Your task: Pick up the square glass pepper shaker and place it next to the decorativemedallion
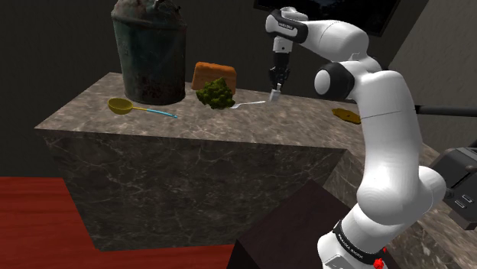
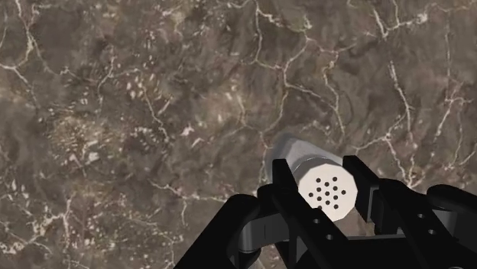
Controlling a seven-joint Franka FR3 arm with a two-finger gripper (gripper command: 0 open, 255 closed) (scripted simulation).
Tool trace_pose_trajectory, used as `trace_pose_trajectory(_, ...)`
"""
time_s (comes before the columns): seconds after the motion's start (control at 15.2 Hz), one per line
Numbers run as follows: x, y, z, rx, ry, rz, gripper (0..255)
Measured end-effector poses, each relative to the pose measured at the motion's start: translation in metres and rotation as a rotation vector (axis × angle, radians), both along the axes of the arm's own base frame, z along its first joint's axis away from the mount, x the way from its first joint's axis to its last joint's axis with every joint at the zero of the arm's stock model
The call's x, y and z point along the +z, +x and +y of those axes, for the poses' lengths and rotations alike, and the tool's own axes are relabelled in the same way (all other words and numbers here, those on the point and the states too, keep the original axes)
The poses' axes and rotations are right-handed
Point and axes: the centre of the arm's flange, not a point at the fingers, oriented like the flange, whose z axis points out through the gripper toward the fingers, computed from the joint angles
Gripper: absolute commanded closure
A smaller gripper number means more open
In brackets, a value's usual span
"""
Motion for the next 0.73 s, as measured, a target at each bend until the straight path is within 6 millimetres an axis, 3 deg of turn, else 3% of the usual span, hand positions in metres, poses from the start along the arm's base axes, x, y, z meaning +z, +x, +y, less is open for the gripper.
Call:
trace_pose_trajectory(0.2,0.014,0.000,0.001,0.000,0.000,0.000,255)
trace_pose_trajectory(0.33,0.017,-0.011,-0.008,0.000,0.000,0.001,255)
trace_pose_trajectory(0.73,0.017,-0.065,-0.062,-0.001,-0.001,0.001,255)
